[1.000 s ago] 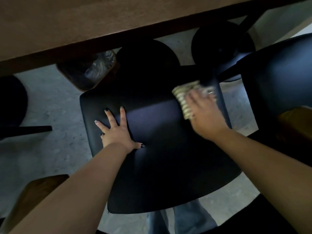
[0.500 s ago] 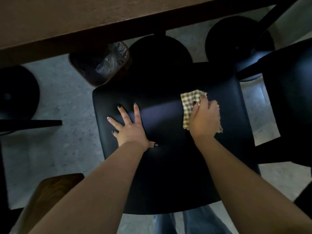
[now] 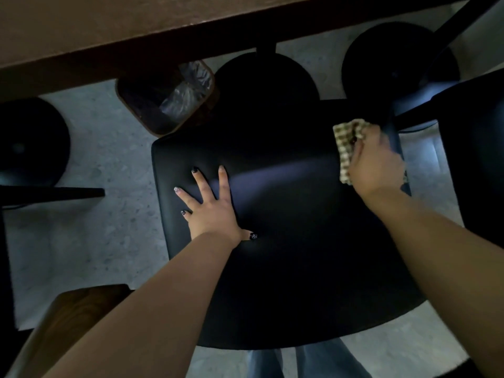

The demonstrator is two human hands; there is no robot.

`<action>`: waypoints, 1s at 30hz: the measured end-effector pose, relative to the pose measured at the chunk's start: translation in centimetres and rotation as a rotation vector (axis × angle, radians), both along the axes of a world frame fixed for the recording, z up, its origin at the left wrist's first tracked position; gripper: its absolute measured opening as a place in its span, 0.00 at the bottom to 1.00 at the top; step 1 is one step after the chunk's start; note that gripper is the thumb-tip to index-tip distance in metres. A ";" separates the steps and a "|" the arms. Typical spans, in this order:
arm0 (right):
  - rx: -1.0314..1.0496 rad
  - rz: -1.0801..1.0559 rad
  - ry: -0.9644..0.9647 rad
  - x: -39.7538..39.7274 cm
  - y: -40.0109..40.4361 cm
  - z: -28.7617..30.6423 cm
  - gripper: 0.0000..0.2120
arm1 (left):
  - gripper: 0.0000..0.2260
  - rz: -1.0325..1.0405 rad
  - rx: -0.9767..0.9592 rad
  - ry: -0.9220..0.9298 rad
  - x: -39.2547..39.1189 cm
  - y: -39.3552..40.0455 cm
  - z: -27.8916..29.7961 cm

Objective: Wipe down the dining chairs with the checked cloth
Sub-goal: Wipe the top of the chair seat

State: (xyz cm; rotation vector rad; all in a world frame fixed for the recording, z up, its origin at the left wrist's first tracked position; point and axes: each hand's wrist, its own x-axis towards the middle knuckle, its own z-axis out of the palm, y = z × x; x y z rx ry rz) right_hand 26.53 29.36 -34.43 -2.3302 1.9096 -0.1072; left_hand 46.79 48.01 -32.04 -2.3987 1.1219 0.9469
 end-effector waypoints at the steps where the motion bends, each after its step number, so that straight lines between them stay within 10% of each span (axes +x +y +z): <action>1: -0.017 -0.047 0.012 0.5 0.7 0.0 0.19 | 0.65 0.001 -0.001 0.004 -0.1 0.0 0.0; 12: -0.040 0.025 -0.068 2.8 2.9 -0.3 0.14 | 0.65 0.006 -0.004 0.009 0.0 -0.1 0.1; 19: 0.024 0.779 -0.070 3.0 7.6 -1.0 0.11 | 0.64 0.016 -0.009 0.014 0.0 0.0 0.3; 26: 0.021 -0.370 -0.129 2.0 0.1 0.5 0.15 | 0.65 0.009 -0.008 0.007 0.0 -0.1 0.3; 30: 0.085 0.005 -0.128 8.9 8.9 -0.5 0.14 | 0.65 -0.023 0.012 0.006 0.2 0.1 0.6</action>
